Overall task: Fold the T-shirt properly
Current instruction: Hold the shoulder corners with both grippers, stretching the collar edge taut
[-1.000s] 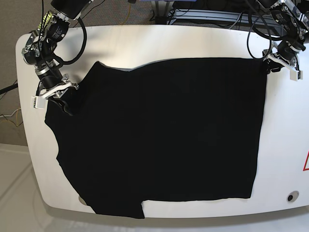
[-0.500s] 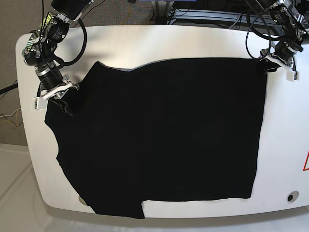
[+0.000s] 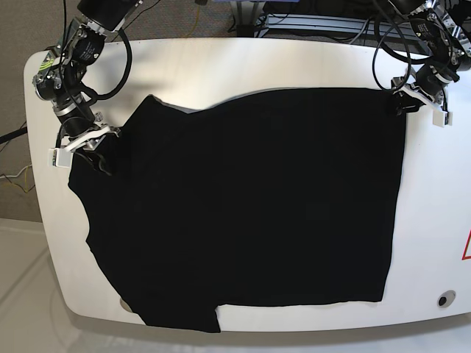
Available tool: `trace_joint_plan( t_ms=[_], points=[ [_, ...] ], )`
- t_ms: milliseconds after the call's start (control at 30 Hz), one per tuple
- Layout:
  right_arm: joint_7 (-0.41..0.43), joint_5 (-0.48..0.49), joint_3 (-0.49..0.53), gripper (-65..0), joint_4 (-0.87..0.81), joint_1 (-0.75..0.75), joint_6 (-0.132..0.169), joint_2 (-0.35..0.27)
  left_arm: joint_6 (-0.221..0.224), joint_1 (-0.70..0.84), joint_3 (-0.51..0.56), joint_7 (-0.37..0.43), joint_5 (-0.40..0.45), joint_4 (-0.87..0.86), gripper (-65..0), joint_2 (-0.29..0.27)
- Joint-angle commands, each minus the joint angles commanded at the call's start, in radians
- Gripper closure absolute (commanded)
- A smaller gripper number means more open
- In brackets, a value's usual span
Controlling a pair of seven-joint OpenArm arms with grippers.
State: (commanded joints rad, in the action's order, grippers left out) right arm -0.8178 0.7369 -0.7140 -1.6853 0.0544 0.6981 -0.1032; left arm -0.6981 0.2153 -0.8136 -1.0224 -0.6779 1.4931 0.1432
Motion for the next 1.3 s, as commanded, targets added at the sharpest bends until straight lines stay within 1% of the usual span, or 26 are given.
trace_joint_plan(
  t_ms=[67,133,200,333,400,467,533,600,733,800,867,1000,1067,1133,1200,1267,1300],
  points=[
    [-0.001,0.002,-0.002,-11.9,0.003,-0.002,0.0,-0.001,0.0,-0.002,0.008,0.002,0.003,-0.003,-34.0,-0.002],
    [0.001,0.032,-0.003,-11.8,0.002,0.001,0.0,-0.002,0.0,-0.002,0.016,0.002,0.007,-0.001,-27.4,-0.003],
    [0.0,0.033,-0.003,-11.6,0.001,0.0,0.0,-0.001,0.0,-0.002,0.019,0.002,0.007,-0.001,-22.5,-0.003],
    [0.001,0.033,-0.003,-11.3,-0.001,0.0,0.0,-0.002,0.0,-0.001,0.017,-0.005,0.005,0.0,-14.9,-0.004],
    [0.001,0.036,-0.001,-11.2,-0.002,0.0,0.0,-0.004,0.0,-0.001,0.015,-0.008,0.004,0.003,-14.8,-0.004],
    [-0.015,0.054,0.001,-10.9,0.001,0.0,0.0,-0.006,0.0,0.008,0.004,-0.014,0.002,0.015,-22.1,-0.002],
    [-0.016,0.057,0.0,-10.8,0.0,0.0,0.0,-0.007,0.0,0.009,0.002,-0.018,0.0,0.017,-23.2,-0.003],
    [-0.018,0.061,-0.001,-10.7,0.002,0.001,0.0,-0.006,0.0,0.009,-0.001,-0.023,-0.001,0.016,-24.2,-0.002],
    [-0.018,0.065,0.0,-10.7,0.003,0.002,0.0,-0.004,0.0,0.009,-0.002,-0.033,0.002,0.011,-21.7,-0.001],
    [-0.019,0.067,-0.001,-10.7,0.003,0.004,0.0,-0.003,0.0,0.008,-0.004,-0.04,0.003,0.007,-18.1,0.001],
    [-0.018,0.068,-0.002,-10.7,0.004,0.003,0.0,-0.001,0.0,0.007,-0.004,-0.045,0.008,0.003,-12.9,0.003],
    [-0.017,0.062,-0.007,-10.7,-0.001,0.003,0.0,-0.004,0.0,0.008,-0.001,-0.032,0.004,-0.004,-3.4,0.005],
    [-0.018,0.062,-0.007,-10.8,-0.002,0.004,0.0,-0.004,0.0,0.01,-0.002,-0.022,0.004,-0.006,0.0,0.005],
    [-0.021,0.063,-0.006,-11.0,-0.002,0.004,0.0,-0.004,0.0,0.011,-0.003,-0.016,0.003,-0.006,0.0,0.005],
    [-0.025,0.064,-0.005,-11.3,-0.003,0.003,0.0,-0.004,0.0,0.013,-0.004,-0.01,0.005,-0.002,-2.3,0.006],
    [-0.026,0.042,-0.002,-13.3,-0.009,0.022,0.0,-0.003,0.0,0.018,-0.008,0.007,0.003,0.009,-16.9,0.009],
    [-0.026,0.036,-0.003,-14.2,-0.01,0.026,0.0,-0.003,0.0,0.019,-0.01,0.012,0.003,0.009,-18.7,0.009]
  ],
)
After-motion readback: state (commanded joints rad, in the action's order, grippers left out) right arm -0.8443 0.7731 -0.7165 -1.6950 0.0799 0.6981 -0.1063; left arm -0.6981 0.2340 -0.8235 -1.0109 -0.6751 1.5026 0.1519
